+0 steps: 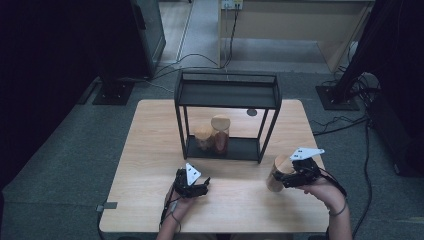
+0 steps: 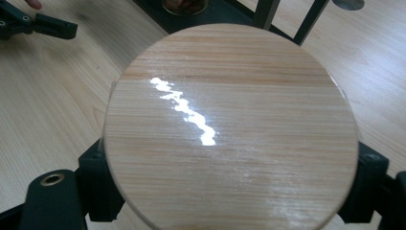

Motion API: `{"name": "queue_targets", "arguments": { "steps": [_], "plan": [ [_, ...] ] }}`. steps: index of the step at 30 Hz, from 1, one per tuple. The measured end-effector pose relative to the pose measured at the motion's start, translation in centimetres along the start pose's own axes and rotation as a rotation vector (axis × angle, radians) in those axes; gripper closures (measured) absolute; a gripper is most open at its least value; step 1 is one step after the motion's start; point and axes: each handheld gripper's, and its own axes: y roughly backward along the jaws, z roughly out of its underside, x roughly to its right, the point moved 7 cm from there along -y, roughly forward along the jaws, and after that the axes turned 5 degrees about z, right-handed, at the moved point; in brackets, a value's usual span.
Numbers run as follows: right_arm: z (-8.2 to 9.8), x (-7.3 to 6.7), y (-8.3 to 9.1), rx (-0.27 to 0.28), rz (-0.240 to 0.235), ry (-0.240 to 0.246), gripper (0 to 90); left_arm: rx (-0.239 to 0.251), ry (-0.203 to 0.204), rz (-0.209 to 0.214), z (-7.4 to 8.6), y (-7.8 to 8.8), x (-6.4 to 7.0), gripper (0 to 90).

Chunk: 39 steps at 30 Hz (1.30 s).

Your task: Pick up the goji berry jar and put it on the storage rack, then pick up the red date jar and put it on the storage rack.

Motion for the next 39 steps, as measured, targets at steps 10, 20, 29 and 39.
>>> {"name": "queue_targets", "arguments": {
  "steps": [10, 20, 29, 39],
  "plan": [
    [0.21, 0.28, -0.23, 0.013, -0.016, -0.003, 21.6, -0.001, -0.003, 0.0, -0.01, -0.02, 0.02, 21.7],
    [0.36, 0.37, -0.26, 0.026, -0.03, 0.0, 24.3, -0.003, -0.003, -0.001, -0.03, -0.03, 0.03, 21.7],
    [0.5, 0.45, -0.35, 0.041, -0.033, 0.007, 24.6, -0.001, -0.002, -0.001, -0.01, -0.02, 0.02, 21.7],
    [0.46, 0.34, -0.62, 0.057, -0.032, 0.002, 24.7, 0.0, -0.001, 0.0, 0.0, 0.01, -0.01, 21.7]
  ]
}}
